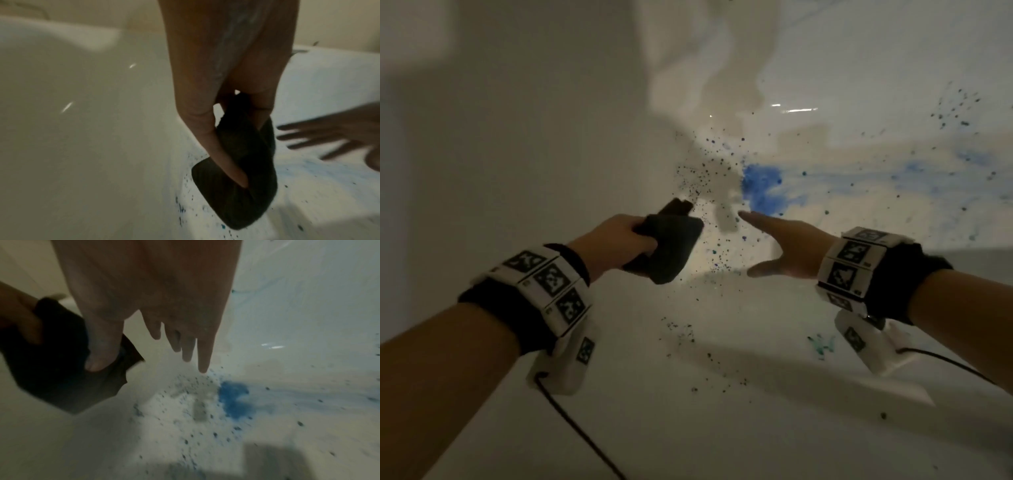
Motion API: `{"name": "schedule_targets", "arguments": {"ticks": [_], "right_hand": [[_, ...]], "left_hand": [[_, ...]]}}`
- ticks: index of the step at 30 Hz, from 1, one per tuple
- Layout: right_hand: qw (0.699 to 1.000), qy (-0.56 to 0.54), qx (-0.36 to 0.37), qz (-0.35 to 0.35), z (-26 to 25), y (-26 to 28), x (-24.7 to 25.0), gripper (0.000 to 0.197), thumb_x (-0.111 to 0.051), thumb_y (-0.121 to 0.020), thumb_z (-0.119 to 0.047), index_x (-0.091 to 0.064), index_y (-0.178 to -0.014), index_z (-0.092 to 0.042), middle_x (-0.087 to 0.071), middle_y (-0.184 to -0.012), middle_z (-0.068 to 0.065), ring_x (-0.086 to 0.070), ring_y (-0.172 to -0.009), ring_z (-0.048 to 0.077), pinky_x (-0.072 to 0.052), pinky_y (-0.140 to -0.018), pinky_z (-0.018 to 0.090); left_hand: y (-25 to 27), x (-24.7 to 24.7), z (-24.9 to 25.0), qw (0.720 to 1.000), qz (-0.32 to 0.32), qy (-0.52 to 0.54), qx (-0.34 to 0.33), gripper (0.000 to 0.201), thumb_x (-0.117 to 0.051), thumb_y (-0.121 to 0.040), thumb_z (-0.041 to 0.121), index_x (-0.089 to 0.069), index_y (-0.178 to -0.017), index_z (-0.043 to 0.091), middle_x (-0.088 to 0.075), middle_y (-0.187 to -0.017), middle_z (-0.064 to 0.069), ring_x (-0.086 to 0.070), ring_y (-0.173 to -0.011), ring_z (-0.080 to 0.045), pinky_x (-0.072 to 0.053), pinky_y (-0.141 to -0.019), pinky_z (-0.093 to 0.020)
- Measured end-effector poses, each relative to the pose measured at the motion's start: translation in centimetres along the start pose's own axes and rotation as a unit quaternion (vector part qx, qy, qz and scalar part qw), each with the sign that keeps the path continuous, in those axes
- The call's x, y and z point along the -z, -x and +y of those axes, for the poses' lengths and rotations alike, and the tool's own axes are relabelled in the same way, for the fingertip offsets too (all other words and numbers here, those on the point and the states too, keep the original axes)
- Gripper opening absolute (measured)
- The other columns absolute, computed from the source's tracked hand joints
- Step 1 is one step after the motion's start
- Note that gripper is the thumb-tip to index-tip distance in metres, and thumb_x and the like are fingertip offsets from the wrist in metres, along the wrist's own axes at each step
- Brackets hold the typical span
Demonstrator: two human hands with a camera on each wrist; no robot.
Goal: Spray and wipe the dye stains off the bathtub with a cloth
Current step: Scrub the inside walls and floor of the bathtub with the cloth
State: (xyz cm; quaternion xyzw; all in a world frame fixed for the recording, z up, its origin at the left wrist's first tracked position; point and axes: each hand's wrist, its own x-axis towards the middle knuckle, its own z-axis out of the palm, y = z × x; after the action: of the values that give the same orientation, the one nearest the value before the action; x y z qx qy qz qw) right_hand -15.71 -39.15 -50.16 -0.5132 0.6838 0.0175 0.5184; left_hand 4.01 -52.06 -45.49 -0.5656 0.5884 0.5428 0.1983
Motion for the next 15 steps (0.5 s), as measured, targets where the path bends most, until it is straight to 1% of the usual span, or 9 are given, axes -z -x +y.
{"name": "schedule_targets", "arguments": {"ticks": [3,5,6,7,8,10,11,12,15], "right_hand": [[0.998,-0.003,0.068,0.008,-3.4,1.6,2.1,0.106,-0.073,-0.073,-0.042,0.004,-0.146,-0.04,0.001,-0.156,-0.012,-0.008,-0.143,0.013,-0.009,-0.115,0.037],[0.993,0.021,0.111,-0.012,-5.6,2.8,2.8,0.104,-0.076,-0.069,-0.042,-0.006,-0.146,-0.039,0.001,-0.156,-0.014,-0.001,-0.143,0.009,-0.005,-0.116,0.039],[0.991,0.033,0.123,-0.028,-6.7,3.5,2.9,0.098,-0.077,-0.068,-0.041,-0.017,-0.146,-0.038,-0.003,-0.156,-0.014,-0.002,-0.143,0.009,-0.004,-0.116,0.038],[0.991,0.037,0.121,-0.047,-7.6,4.2,2.8,0.091,-0.077,-0.068,-0.04,-0.028,-0.143,-0.034,-0.012,-0.155,-0.012,-0.009,-0.142,0.01,-0.007,-0.116,0.038],[0.992,0.025,0.108,-0.062,-8.4,5.1,2.5,0.082,-0.077,-0.069,-0.038,-0.038,-0.14,-0.028,-0.029,-0.151,-0.006,-0.024,-0.139,0.014,-0.016,-0.117,0.038],[0.994,-0.045,0.077,-0.059,-9.4,7.0,2.0,0.058,-0.075,-0.073,-0.032,-0.056,-0.125,-0.014,-0.061,-0.122,0.004,-0.055,-0.111,0.019,-0.038,-0.105,0.036],[0.992,-0.096,0.071,-0.043,-9.6,7.9,1.6,0.047,-0.073,-0.076,-0.028,-0.059,-0.118,-0.01,-0.064,-0.111,0.005,-0.058,-0.098,0.017,-0.043,-0.098,0.032],[0.987,-0.14,0.068,-0.024,-9.7,8.7,1.3,0.042,-0.071,-0.079,-0.024,-0.06,-0.117,-0.009,-0.064,-0.11,0.006,-0.057,-0.094,0.015,-0.043,-0.094,0.028],[0.99,-0.132,0.051,0.009,-9.4,10.4,0.1,0.049,-0.063,-0.086,-0.022,-0.047,-0.132,-0.015,-0.057,-0.126,0.004,-0.052,-0.109,0.016,-0.036,-0.103,0.029]], "left_hand": [[2.9,0.6,0.7,0.993,-0.047,-0.098,-0.054,0.025,-0.052,-0.089,0.001,-0.058,-0.106,0.019,-0.057,-0.088,0.012,-0.054,-0.078,0.0,-0.044,-0.074,-0.015],[5.1,0.8,1.2,0.987,-0.064,-0.119,-0.092,0.028,-0.055,-0.088,0.001,-0.061,-0.106,0.022,-0.059,-0.087,0.016,-0.056,-0.078,0.005,-0.045,-0.074,-0.012],[6.3,0.8,1.6,0.984,-0.062,-0.122,-0.117,0.027,-0.058,-0.087,0.001,-0.063,-0.1,0.024,-0.059,-0.083,0.02,-0.057,-0.074,0.007,-0.045,-0.07,-0.007],[7.5,0.9,1.8,0.981,-0.056,-0.118,-0.143,0.027,-0.061,-0.085,0.001,-0.064,-0.092,0.027,-0.061,-0.076,0.023,-0.058,-0.069,0.011,-0.044,-0.065,-0.003],[8.8,1.0,2.0,0.979,-0.047,-0.11,-0.166,0.028,-0.063,-0.083,0.002,-0.064,-0.084,0.03,-0.062,-0.068,0.023,-0.059,-0.067,0.014,-0.042,-0.061,0.001],[10.9,1.1,1.8,0.976,-0.016,-0.078,-0.204,0.029,-0.067,-0.081,0.004,-0.063,-0.078,0.033,-0.064,-0.065,0.022,-0.058,-0.066,0.017,-0.04,-0.059,0.004],[11.7,1.0,1.4,0.976,0.004,-0.055,-0.211,0.028,-0.068,-0.08,0.005,-0.063,-0.079,0.033,-0.064,-0.068,0.02,-0.059,-0.067,0.016,-0.041,-0.06,0.004],[12.4,0.9,1.0,0.977,0.021,-0.032,-0.212,0.025,-0.069,-0.079,0.007,-0.063,-0.081,0.031,-0.064,-0.073,0.019,-0.059,-0.067,0.016,-0.042,-0.06,0.003],[13.3,-0.1,-0.8,0.982,0.025,-0.034,-0.182,0.028,-0.072,-0.078,0.014,-0.064,-0.102,0.026,-0.065,-0.091,0.015,-0.063,-0.077,0.009,-0.049,-0.071,-0.006]]}}
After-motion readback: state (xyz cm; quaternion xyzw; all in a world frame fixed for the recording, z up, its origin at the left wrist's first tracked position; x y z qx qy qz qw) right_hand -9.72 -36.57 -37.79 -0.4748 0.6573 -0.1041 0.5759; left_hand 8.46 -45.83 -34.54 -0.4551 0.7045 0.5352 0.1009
